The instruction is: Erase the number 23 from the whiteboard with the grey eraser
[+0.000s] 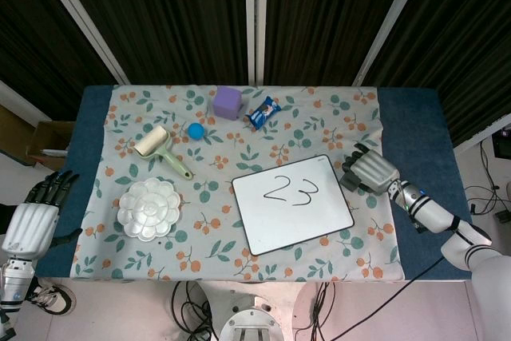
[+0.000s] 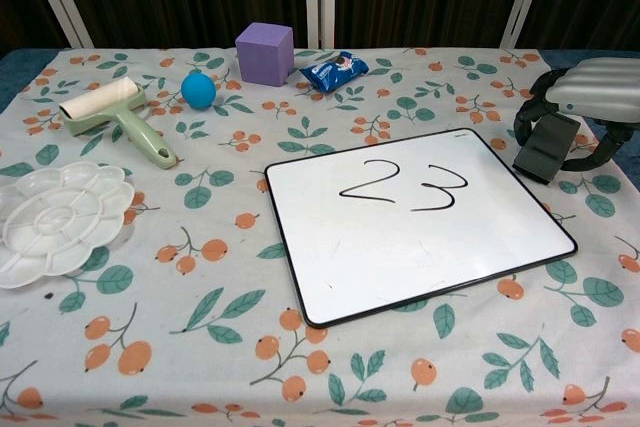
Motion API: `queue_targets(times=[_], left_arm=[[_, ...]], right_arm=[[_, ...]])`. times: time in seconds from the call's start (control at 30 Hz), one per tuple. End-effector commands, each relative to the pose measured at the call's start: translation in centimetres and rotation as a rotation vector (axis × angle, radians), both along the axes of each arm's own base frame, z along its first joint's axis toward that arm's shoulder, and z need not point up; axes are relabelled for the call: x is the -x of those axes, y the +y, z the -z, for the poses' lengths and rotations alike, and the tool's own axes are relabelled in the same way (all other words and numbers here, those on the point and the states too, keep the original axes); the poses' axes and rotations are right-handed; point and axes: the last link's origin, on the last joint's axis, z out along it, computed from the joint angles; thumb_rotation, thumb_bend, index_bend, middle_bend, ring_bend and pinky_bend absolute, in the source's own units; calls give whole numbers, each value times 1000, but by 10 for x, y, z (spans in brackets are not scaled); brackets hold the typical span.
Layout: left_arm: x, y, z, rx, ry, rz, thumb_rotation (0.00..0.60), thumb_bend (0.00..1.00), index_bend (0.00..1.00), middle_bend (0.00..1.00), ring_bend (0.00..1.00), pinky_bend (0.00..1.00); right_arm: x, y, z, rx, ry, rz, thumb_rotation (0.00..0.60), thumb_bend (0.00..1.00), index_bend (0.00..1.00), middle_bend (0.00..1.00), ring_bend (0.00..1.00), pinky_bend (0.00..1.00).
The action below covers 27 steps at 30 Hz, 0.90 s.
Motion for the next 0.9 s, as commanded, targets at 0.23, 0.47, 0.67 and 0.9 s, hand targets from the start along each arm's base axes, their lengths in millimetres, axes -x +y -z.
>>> queue_targets(times=[0.23, 0.47, 0.67, 0.9], left_arm=[[1, 0, 0, 0, -2, -4, 600, 0, 84, 72, 36, 163], [1, 0, -1, -5, -6, 1, 600, 0, 84, 72, 36, 162], [2, 0, -3, -8, -9, 2, 600, 0, 84, 72, 36, 162], [2, 0, -3, -8, -14, 1, 600, 0, 84, 72, 36, 162]], right_arm=[[-2, 0, 0, 18, -10, -18, 600, 249, 499, 450, 355, 253], [-11, 2, -9, 44, -56, -63, 600, 275, 658, 569, 478, 309], [-35, 11, -16, 40, -136, -146, 600, 285, 730, 629, 533, 346], [-72, 31, -10, 0, -191, -242, 600, 293, 782, 666, 574, 374]])
